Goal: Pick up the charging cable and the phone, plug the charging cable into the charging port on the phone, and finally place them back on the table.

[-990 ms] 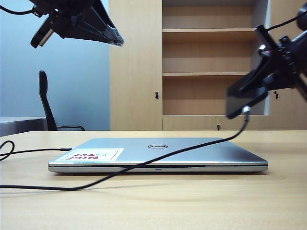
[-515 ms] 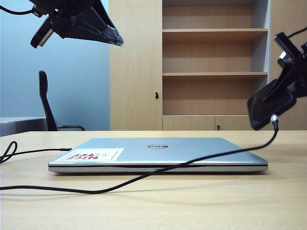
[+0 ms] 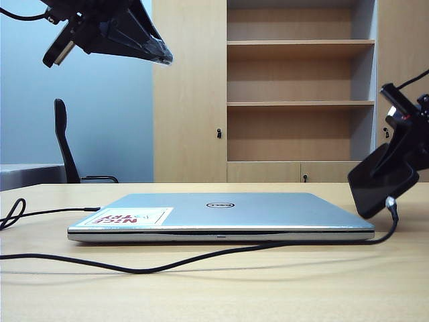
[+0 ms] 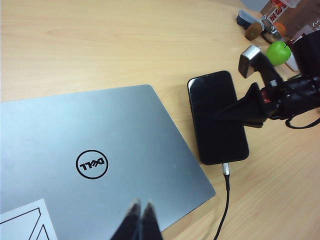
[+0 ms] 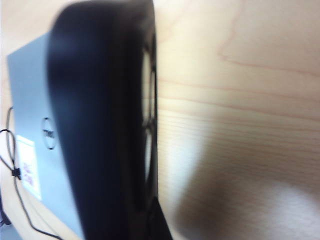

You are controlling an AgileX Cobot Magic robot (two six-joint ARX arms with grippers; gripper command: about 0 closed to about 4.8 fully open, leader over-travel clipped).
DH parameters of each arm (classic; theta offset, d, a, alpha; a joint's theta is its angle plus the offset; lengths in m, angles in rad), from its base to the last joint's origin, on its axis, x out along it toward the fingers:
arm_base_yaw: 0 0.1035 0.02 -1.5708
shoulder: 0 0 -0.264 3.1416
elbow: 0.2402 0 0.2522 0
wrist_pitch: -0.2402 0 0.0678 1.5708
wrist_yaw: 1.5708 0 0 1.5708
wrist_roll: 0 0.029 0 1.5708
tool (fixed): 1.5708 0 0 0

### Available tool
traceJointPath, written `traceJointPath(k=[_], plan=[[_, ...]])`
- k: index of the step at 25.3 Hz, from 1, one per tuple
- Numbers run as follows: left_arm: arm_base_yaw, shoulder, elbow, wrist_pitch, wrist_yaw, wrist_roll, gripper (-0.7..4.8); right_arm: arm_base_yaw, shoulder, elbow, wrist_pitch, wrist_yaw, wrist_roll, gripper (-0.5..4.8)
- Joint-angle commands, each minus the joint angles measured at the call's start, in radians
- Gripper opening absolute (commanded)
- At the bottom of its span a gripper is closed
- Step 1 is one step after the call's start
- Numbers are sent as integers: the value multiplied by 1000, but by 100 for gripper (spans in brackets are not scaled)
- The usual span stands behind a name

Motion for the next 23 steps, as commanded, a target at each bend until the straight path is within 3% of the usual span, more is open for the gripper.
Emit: traceJointPath(k=[1,5,9,18,23], plan=[[-2,-3,8,0,4,3,-6,0,23,13,-5,-6,-11,-6],[-2,-3,8,-6,4,3,-6,1,36,17,14,31,-14,3],[-2,-3,8,-6,4,3,-6,1,36,17,11,87,-13,113],[-2,-3,8,-6,4,3,-6,0,35,31,-8,108,-13,159],[-2,-3,8,-6,4,3,-6,0,22,108,-105,256,-31,158]])
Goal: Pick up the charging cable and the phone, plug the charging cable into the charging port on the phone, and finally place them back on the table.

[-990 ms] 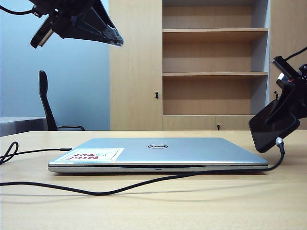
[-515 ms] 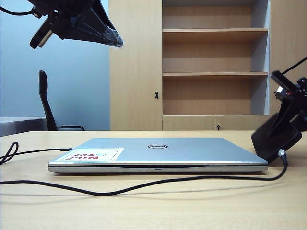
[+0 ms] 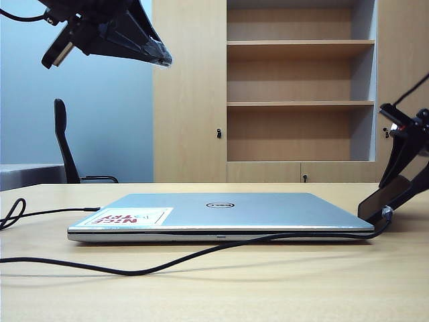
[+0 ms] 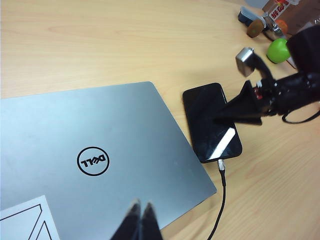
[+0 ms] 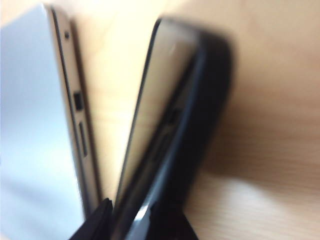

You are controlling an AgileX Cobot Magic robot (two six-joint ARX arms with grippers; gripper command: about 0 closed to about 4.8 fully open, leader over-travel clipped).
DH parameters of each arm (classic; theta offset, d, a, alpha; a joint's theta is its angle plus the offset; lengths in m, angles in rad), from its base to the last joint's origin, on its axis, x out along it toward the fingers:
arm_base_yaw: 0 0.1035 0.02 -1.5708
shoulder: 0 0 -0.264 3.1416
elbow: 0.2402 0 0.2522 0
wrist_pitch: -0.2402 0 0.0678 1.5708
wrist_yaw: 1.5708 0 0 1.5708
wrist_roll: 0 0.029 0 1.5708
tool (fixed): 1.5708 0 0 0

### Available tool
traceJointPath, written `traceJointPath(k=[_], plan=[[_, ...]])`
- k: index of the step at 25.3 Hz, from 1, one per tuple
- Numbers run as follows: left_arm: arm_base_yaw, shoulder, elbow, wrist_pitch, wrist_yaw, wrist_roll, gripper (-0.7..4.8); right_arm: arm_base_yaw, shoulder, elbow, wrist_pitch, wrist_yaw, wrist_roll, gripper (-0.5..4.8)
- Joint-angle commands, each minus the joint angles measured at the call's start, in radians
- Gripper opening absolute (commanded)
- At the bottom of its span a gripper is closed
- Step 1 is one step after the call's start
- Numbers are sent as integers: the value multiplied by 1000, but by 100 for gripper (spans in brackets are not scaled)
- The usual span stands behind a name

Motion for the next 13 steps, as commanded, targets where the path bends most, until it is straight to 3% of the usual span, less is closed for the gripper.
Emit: traceJointPath(k=[1,4,8,13], plan=[[-2,-3,8,4,4,3,-6,-1,-34,79,-80,146,-31,158],[-2,-3,8,4,4,4,-6,-1,-63,126,-127,192,-33,154],[0,-37,19,-10,4,69,-6,0,-177,141,-147,232,-32,37],[18,-104,41,-73,4,76,-6,35,-299,140,-167,262,-56,-6]])
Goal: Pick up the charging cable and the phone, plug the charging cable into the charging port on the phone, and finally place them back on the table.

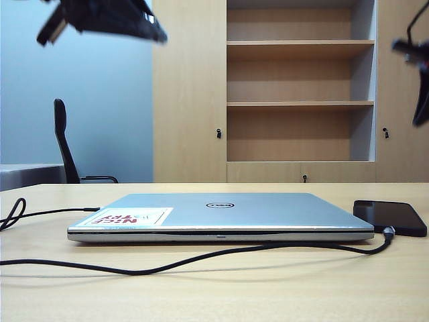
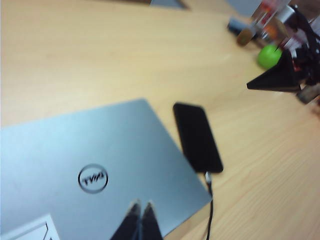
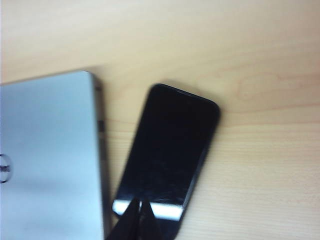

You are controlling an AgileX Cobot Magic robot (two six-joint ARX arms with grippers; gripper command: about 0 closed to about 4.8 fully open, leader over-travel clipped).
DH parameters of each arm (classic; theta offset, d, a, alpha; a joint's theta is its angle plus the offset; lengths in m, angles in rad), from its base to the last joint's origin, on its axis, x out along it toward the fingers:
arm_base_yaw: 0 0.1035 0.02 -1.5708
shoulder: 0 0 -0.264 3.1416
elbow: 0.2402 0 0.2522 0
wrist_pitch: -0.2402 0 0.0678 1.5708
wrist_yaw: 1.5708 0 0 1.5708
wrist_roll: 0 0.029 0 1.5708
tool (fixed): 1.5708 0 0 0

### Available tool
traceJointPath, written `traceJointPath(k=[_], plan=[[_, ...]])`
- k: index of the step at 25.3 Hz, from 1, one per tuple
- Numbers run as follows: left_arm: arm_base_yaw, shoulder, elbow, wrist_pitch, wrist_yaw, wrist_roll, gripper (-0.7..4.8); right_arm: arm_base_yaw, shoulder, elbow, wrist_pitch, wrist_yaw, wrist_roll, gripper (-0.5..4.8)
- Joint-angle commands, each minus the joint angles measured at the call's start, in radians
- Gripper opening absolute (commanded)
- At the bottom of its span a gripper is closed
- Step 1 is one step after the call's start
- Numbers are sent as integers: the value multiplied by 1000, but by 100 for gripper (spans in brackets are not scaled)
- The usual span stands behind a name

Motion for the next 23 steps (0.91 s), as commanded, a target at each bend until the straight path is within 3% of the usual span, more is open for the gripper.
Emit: traceJointPath(k=[1,5,10,13,17,23], plan=[[21,-57,13,-55,4,17,-6,35,-77,1,-8,19,-27,-6],[59,-129,10,-144,0,63,-6,76,-193,-32,9,32,-30,-6],[129,-224,-5,-237,0,121,-6,118,-396,-187,160,95,-25,-6],[158,-306,-47,-237,0,172,-6,129,-576,-361,326,113,-28,-6],[158,-393,-135,-228,-4,270,-6,132,-737,-507,314,155,-31,-6],[158,-433,-252,-170,-4,273,-6,132,-822,-634,417,135,-31,-6]])
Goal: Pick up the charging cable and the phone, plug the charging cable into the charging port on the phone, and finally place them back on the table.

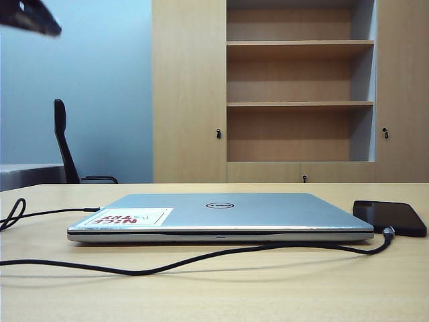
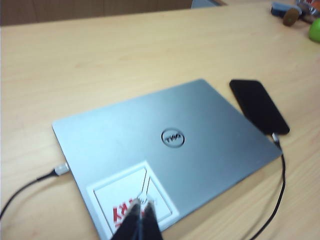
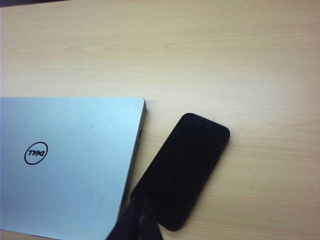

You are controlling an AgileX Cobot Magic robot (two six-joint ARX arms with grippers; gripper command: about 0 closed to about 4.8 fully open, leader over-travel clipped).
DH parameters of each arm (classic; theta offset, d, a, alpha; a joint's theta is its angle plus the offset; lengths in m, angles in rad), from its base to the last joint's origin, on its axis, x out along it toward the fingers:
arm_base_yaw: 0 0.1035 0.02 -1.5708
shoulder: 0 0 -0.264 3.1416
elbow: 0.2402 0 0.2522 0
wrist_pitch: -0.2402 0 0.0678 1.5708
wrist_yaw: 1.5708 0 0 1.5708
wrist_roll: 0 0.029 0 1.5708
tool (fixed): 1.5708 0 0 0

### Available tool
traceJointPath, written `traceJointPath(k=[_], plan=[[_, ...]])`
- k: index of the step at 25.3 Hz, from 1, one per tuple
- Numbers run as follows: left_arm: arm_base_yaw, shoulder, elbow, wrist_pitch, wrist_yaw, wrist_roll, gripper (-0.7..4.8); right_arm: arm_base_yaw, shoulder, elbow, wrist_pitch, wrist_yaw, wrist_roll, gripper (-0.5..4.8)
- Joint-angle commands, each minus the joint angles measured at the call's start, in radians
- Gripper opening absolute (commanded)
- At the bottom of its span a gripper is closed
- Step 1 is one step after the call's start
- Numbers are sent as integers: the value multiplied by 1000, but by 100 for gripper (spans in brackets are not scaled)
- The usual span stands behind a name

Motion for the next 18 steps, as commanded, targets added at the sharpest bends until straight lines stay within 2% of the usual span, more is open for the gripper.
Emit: traceJointPath(k=[1,10,18], plan=[[-1,-21,-51,49,0,6,-6,1,-34,-55,92,-22,-3,-6],[-1,-97,-197,139,0,9,-5,1,-175,-277,316,-32,-2,-5],[-1,-179,-311,259,0,9,-6,1,-204,-336,307,-32,-2,-5]])
